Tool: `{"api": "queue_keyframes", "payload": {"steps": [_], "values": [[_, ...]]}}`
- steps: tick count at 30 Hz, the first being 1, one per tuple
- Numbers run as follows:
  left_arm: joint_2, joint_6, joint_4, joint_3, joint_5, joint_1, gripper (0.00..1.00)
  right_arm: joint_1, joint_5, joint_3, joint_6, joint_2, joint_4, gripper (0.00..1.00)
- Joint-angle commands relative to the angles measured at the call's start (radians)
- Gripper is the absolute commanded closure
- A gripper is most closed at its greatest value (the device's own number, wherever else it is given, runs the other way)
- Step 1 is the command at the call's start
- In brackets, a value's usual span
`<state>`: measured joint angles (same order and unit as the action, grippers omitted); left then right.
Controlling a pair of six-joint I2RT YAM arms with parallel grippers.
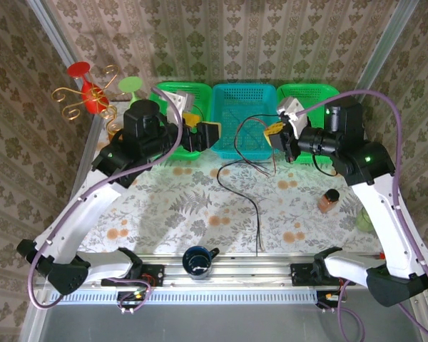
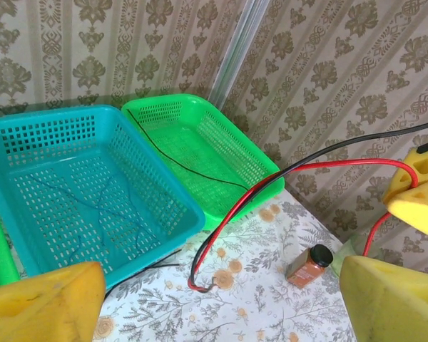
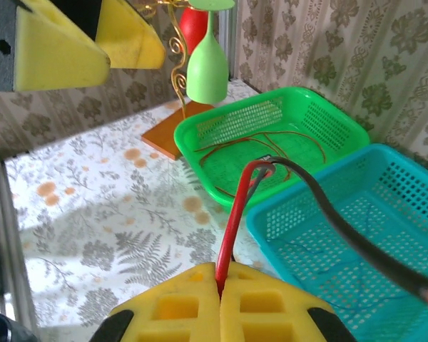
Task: Untangle the cables
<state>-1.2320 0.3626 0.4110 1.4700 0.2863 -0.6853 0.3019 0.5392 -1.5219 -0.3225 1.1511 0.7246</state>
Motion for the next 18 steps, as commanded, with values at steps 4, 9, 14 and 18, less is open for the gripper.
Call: {"api": "queue_keyframes", "payload": {"steps": [4, 9, 14, 18], "values": [[-0.015, 0.029, -0.050, 0.044, 0.048, -0.001, 0.14, 0.008, -0.049, 0.014, -0.179, -0.022, 0.002, 1.00], [-0.047, 0.045, -0.067, 0.070, 0.074, -0.016, 0.15, 0.019, -0.089, 0.019, -0.248, -0.018, 0.010, 1.00], [-0.079, 0.050, -0.081, 0.095, 0.080, -0.052, 0.18, 0.022, -0.062, -0.016, -0.172, 0.006, 0.012, 1.00], [-0.113, 0.151, -0.132, 0.097, 0.179, -0.061, 0.25, 0.027, -0.073, -0.016, -0.098, 0.015, -0.013, 1.00]]}}
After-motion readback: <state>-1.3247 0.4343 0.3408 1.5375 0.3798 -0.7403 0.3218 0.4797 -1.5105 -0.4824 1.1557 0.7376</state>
